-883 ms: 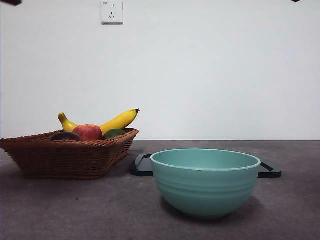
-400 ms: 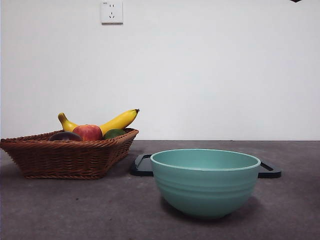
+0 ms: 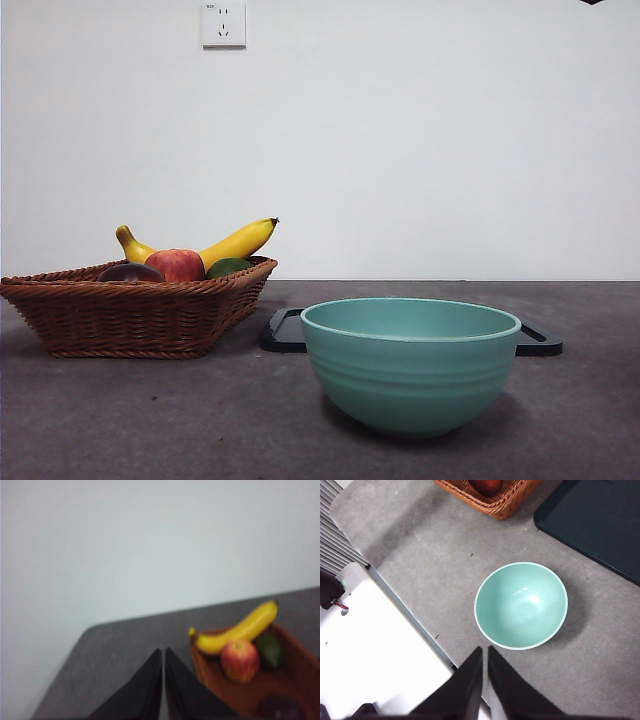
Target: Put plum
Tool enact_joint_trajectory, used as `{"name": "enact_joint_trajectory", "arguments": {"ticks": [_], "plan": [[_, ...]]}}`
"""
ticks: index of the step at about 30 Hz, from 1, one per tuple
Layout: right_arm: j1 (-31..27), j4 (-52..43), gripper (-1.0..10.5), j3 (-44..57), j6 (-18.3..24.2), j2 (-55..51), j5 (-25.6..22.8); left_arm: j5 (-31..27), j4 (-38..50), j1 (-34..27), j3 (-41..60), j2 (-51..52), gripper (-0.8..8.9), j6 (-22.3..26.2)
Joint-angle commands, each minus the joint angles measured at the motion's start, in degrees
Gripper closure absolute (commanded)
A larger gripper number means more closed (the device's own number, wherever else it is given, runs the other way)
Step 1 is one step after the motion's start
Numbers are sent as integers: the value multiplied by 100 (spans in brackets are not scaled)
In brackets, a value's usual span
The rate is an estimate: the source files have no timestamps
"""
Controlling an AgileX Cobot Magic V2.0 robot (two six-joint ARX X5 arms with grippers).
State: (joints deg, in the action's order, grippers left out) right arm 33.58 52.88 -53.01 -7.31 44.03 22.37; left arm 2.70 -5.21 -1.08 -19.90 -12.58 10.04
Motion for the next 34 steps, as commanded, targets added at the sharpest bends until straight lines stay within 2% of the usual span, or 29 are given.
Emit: {"name": "enact_joint_trajectory", "arguments": {"ticks": [1, 5, 16, 23, 34], "plan": [[42, -55, 941, -98, 55, 42, 13, -17, 107, -20, 494, 269, 805, 26], [42, -55, 941, -98, 55, 42, 13, -17, 79, -20, 1067, 616, 805, -208], [42, -55, 941, -98, 55, 42, 13, -20, -63, -20, 1867, 1150, 805, -310], [42, -57, 941, -98, 55, 42, 13, -17, -560, -20, 1928, 1241, 805, -361], [42, -57, 941, -98, 55, 42, 13, -17, -551, -20, 1926, 1241, 805, -365]]}}
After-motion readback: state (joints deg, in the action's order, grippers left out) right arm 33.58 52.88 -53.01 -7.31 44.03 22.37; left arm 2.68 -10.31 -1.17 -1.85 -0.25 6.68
